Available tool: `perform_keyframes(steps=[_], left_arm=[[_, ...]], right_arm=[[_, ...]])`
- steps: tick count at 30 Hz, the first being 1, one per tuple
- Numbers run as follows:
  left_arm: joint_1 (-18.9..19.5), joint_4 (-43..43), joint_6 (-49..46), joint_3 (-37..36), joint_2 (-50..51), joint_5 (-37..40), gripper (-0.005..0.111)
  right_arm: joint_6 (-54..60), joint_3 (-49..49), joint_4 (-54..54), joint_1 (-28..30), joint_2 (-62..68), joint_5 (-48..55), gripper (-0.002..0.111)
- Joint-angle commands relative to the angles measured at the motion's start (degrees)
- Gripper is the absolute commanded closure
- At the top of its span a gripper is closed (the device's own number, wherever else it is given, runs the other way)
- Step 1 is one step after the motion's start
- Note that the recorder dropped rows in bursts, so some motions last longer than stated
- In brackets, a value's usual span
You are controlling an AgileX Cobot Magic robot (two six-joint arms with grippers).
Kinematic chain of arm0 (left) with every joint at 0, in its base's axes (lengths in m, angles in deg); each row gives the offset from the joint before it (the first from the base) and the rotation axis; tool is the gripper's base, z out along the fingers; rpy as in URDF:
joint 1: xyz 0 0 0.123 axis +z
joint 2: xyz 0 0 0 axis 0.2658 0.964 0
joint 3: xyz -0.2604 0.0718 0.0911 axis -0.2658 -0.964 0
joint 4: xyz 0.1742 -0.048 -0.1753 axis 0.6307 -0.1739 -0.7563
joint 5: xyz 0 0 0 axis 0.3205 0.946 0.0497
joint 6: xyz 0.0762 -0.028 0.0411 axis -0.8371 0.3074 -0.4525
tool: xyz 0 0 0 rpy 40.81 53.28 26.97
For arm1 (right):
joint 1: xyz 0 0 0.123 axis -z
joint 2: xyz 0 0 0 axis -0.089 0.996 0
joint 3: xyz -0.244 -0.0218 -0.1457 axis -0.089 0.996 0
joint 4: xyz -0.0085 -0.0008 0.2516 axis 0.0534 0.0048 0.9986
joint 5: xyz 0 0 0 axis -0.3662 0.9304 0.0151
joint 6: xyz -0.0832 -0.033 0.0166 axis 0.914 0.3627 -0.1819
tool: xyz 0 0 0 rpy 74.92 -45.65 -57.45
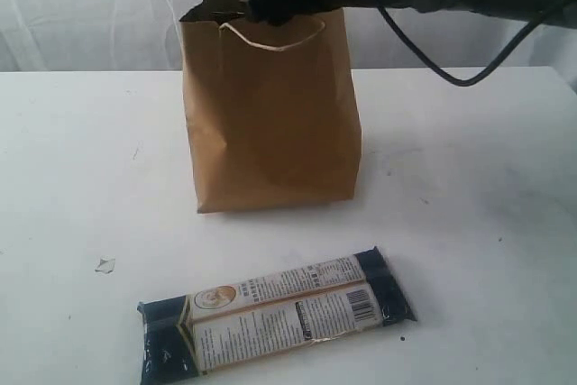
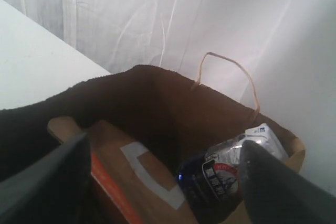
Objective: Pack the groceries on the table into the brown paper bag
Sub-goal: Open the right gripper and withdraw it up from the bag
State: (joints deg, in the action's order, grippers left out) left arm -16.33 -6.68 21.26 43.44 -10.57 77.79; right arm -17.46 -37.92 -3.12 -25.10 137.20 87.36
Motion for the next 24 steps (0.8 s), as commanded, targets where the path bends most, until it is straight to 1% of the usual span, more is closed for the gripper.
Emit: perform_keyframes(steps=[1,15,24], left_arm=[[-0.3,-0.2,0.0,-0.2,-0.3,0.1,0.107],[-0.3,-0.2,0.0,-0.2,-0.3,0.1,0.107],[-0.3,-0.2,0.0,-0.2,-0.3,0.1,0.107]], right_arm=[[-0.2,1.5,-0.1,0.0,-1.3,2.8,0.037],[-2.3,14.5,0.0,0.0,-10.3,3.3,0.037],[-2.3,18.1,0.1,0.0,-12.2,7.0,0.037]])
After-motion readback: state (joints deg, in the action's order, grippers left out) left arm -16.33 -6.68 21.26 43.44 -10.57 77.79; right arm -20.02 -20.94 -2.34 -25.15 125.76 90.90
